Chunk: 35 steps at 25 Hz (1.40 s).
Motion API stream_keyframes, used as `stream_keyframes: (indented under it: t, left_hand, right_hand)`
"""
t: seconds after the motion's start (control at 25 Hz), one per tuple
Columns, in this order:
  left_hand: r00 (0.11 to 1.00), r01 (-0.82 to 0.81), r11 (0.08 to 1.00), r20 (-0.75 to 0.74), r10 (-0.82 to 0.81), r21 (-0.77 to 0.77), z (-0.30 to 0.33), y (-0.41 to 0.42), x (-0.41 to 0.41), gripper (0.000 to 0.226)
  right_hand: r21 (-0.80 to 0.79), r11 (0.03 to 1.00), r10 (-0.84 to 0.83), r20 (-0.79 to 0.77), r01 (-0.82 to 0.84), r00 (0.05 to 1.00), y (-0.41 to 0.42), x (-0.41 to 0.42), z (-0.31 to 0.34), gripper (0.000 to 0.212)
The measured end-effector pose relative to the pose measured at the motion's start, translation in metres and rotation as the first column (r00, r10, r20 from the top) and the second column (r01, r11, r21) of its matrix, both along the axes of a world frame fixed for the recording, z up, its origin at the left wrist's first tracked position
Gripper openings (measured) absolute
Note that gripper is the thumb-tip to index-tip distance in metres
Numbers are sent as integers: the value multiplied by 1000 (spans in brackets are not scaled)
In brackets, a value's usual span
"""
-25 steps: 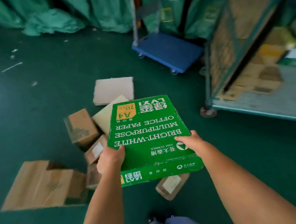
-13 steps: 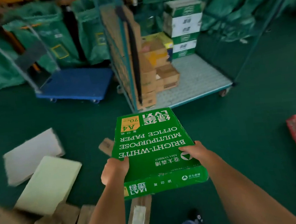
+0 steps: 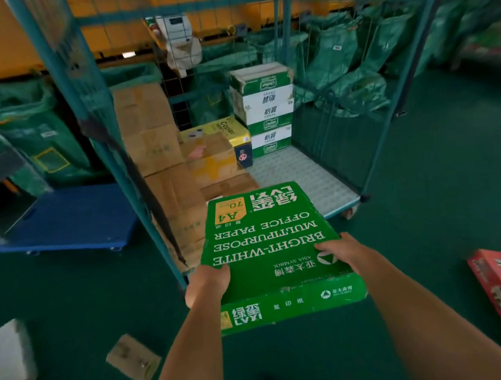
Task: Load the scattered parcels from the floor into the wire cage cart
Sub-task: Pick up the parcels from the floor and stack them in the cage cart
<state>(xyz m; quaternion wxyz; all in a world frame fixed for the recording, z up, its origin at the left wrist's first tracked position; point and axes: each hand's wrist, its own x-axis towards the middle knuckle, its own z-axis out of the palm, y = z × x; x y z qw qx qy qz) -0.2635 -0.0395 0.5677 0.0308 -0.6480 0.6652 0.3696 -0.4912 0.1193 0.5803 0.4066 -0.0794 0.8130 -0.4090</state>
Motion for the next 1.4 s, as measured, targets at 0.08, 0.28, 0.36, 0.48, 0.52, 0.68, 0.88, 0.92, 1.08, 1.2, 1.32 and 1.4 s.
stream_keyframes:
  t: [0.08,0.28,0.36,0.48,0.52,0.68,0.88,0.92,1.08,1.2,1.32,1.4]
  left_hand:
    - [999,-6,999,-32,5,-41,3,-43,-40,31]
    - [998,-3,998,-67,-2,-67,10,-144,-122,38]
    - [997,-7,998,-80,1,-68,14,-181,-148,47]
    - [998,-10,997,-70,4,-82,21,-229,-189,48]
    - [998,-10,996,-59,5,-86,22,-245,-204,46]
    - [997,-58,990,-58,51,-131,24,-318,-269,38]
    - [988,-153,977,7,155,-148,28,-389,-350,39]
    - [987,-156,977,17,160,-145,30,-400,-364,38]
    - [979,-199,973,11,202,-119,29,-448,-397,39]
    - [974,-218,967,39,225,-133,26,-483,-404,45]
    - [969,-230,959,57,242,-165,31,-518,-407,47]
    - [965,-247,954,51,258,-168,37,-542,-407,48]
  right_hand:
    - [-20,1000,-4,-26,3,1000,-41,-37,1,76]
    - [-39,997,-71,5,71,997,-137,-120,11,64]
    - [-54,995,-79,74,83,994,-171,-151,18,56]
    - [-45,997,-54,141,61,989,-223,-196,22,52]
    - [-49,997,-44,153,52,987,-242,-214,20,50]
    - [-57,998,-3,205,15,979,-326,-286,17,39]
    - [-24,996,93,244,-89,965,-419,-372,18,64]
    - [-25,994,107,240,-104,965,-435,-389,19,68]
    - [6,987,153,205,-158,967,-499,-434,15,76]
    - [-14,984,176,202,-177,963,-539,-443,10,75]
    - [-1,986,160,215,-164,963,-570,-440,11,78]
    - [-18,990,143,221,-143,965,-593,-436,18,77]
